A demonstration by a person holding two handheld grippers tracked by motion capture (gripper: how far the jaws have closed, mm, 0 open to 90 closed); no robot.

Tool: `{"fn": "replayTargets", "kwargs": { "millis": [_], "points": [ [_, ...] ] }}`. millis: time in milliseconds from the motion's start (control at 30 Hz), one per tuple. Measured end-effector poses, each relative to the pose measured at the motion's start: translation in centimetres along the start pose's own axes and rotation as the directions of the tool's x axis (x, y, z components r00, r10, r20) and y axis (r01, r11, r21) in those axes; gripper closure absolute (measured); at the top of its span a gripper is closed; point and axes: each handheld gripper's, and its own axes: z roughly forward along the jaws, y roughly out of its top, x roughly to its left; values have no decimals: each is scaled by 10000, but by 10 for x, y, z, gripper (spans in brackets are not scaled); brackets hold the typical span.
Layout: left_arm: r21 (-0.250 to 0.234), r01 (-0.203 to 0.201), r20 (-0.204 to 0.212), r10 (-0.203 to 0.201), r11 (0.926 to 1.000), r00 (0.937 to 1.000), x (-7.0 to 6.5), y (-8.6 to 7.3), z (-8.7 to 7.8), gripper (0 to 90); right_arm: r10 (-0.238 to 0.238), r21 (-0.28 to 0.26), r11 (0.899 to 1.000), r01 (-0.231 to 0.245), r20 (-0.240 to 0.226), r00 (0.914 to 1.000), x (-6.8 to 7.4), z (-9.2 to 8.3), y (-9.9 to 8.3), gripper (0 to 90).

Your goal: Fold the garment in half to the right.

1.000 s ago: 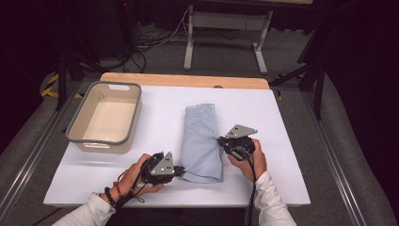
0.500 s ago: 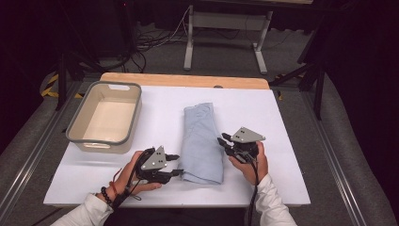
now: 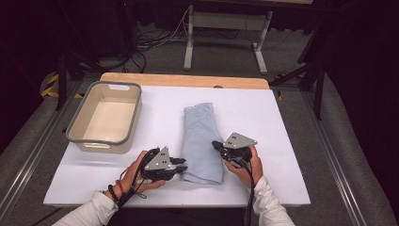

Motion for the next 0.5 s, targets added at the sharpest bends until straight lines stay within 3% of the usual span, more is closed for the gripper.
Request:
{"fn": "replayTargets", "kwargs": {
  "millis": [67, 133, 233, 267, 400, 500],
  "points": [
    [127, -42, -8, 42, 9999, 10000, 0, -2, 1, 616, 59, 13, 10000, -59, -41, 10000, 0, 2, -2, 900],
    [331, 58, 119, -62, 9994, 9999, -1, -3, 3, 419, 195, 89, 9998, -194, -123, 9997, -1, 5, -5, 900],
    [387, 148, 150, -154, 9991, 9998, -3, -4, 4, 364, 229, 190, 9996, -226, -158, 9996, -2, 7, -7, 900],
    [442, 167, 112, -173, 9989, 9998, -3, -5, 5, 303, 201, 254, 9995, -197, -155, 9997, -2, 8, -7, 900],
    [610, 91, 43, -94, 9981, 9999, -6, -6, 10, 312, 285, 414, 9988, -277, -207, 9994, -2, 13, -11, 900],
    [781, -6, -88, 13, 9969, 10000, -6, -6, 12, 403, 302, 662, 9974, -283, -276, 9992, 0, 19, -14, 900]
  ]
}}
